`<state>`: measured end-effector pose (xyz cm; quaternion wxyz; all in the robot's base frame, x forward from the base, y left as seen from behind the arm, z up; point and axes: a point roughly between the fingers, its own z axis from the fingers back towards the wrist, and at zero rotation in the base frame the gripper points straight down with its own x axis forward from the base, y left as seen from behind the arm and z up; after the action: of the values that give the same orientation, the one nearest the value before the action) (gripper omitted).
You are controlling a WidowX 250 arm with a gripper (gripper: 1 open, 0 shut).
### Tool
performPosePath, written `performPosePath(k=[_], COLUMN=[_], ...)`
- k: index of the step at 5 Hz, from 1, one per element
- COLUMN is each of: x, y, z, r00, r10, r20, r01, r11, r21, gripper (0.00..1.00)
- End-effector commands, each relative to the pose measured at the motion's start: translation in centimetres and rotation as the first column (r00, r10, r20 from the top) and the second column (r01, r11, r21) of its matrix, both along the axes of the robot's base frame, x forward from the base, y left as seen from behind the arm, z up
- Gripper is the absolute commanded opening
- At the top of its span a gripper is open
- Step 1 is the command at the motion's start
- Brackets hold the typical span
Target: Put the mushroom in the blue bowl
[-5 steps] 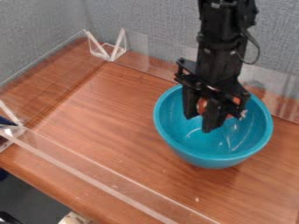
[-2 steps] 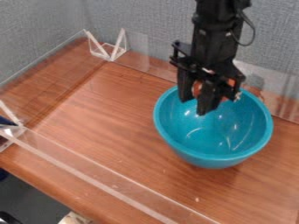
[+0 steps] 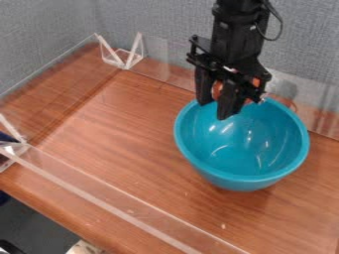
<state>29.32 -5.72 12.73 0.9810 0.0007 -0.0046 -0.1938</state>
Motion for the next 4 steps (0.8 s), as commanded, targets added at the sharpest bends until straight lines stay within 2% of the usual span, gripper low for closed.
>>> performPosePath(k=[1,4], x=[1.07,1.37], y=[0.49,1.07], z=[2.49,3.24], r00=[0.997,0.996], r10=[0.001,0.007], r20=[0.081,0.091], r01=[-0.001,-0.007], r11=[1.0,1.0], r21=[-0.005,0.007], gripper=[0.0,0.0])
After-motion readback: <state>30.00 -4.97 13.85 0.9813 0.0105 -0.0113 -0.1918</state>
